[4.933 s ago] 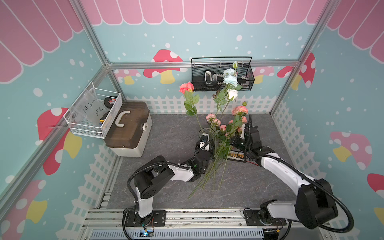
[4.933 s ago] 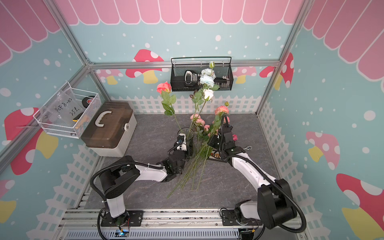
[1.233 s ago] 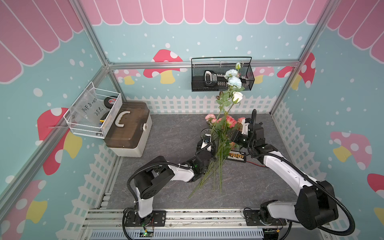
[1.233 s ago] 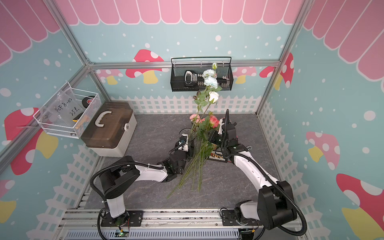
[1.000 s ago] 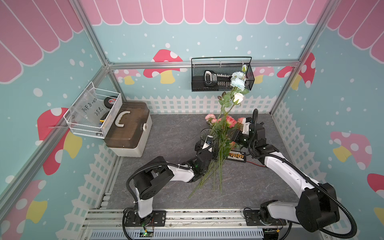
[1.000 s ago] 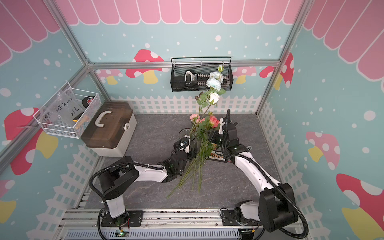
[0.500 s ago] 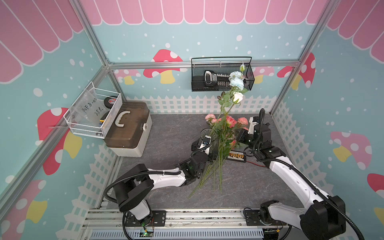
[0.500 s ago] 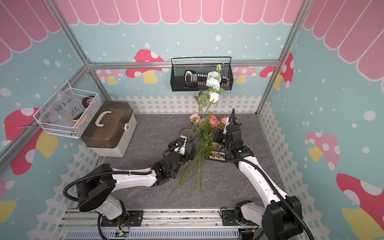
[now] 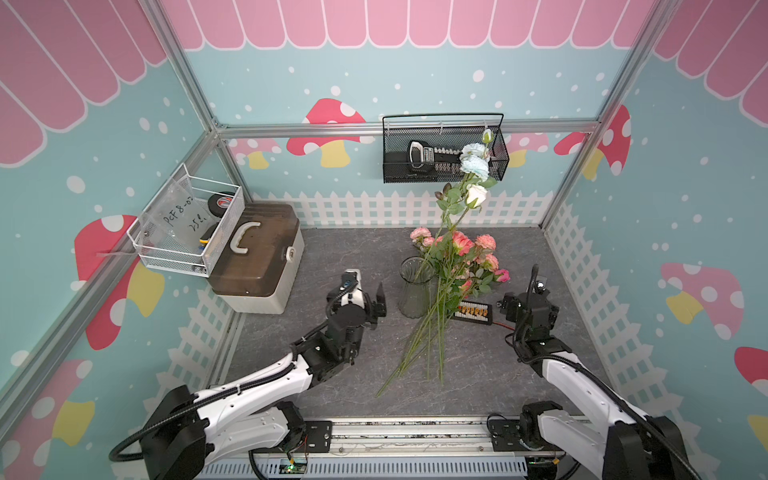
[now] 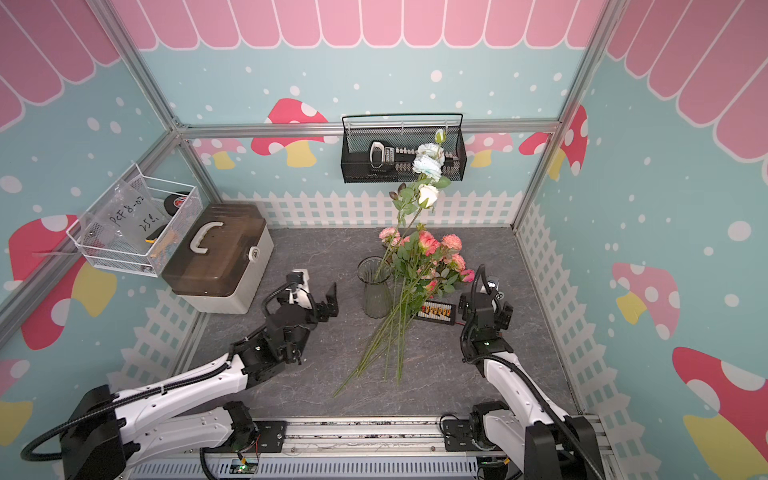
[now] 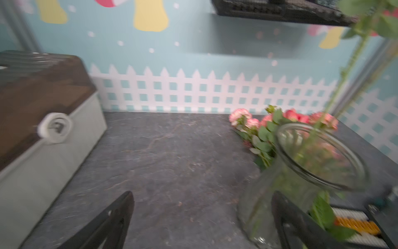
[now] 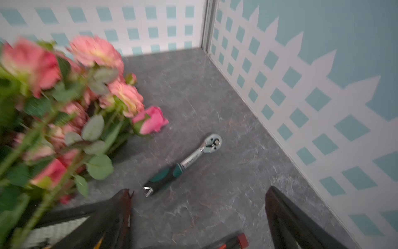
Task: Pick out pink flowers from the vase
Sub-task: Reset both arms
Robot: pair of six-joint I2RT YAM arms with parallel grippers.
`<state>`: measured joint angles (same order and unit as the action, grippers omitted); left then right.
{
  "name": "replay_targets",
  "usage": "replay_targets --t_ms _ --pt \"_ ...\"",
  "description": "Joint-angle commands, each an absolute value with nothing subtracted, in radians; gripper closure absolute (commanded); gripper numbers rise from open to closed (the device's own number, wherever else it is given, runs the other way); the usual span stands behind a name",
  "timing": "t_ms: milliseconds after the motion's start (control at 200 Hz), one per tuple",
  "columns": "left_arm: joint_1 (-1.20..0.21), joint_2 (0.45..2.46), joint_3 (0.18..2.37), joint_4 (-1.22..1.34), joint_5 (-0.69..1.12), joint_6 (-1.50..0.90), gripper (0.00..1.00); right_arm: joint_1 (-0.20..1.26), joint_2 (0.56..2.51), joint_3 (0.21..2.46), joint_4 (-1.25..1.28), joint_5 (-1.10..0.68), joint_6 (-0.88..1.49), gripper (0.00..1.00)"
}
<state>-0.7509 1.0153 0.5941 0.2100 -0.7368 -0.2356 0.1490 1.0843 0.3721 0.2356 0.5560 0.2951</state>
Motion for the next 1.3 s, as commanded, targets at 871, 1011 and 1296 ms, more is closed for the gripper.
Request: replay_targets --t_ms 871,1011,1296 --pt "-0.166 1.531 0.439 0.859 -0.547 0.014 0.01 0.058 1.532 0.338 0.977 0.36 0.058 0.01" --pt "-0.085 1.562 0.32 1.081 -0.39 -0.047 0.0 0.059 1.528 0.338 0.969 0.374 0.065 0.01" --pt "-0.075 1.541 0.386 0.902 -0.387 -0.074 0.0 0.058 1.531 0.341 0.965 0.374 0.064 0.01"
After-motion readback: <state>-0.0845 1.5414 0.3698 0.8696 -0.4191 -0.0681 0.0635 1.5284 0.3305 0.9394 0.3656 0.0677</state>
